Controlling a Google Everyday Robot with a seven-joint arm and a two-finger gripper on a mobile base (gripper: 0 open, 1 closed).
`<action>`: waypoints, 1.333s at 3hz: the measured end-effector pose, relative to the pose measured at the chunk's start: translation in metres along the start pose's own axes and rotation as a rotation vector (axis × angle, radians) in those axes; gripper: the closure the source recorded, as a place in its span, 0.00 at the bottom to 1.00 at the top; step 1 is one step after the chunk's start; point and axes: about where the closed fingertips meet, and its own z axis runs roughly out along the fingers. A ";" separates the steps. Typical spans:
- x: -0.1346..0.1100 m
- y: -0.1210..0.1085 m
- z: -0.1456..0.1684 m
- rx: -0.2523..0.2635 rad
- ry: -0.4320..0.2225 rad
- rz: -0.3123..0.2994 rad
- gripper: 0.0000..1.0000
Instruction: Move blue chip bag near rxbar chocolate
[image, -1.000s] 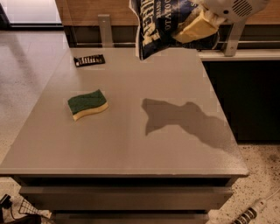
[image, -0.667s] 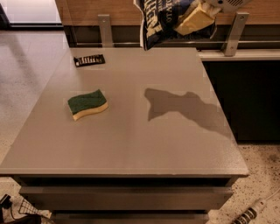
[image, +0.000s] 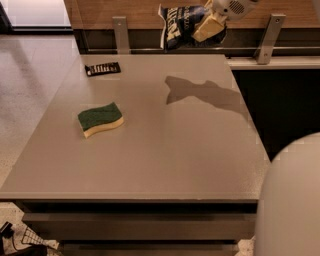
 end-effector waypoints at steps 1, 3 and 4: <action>-0.001 -0.029 0.021 0.039 -0.060 0.038 1.00; -0.046 -0.042 0.075 0.043 -0.070 0.045 1.00; -0.061 -0.035 0.108 0.020 0.016 0.050 1.00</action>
Offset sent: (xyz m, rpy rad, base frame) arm 0.0831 0.0636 0.0018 0.1576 -0.0898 -0.0243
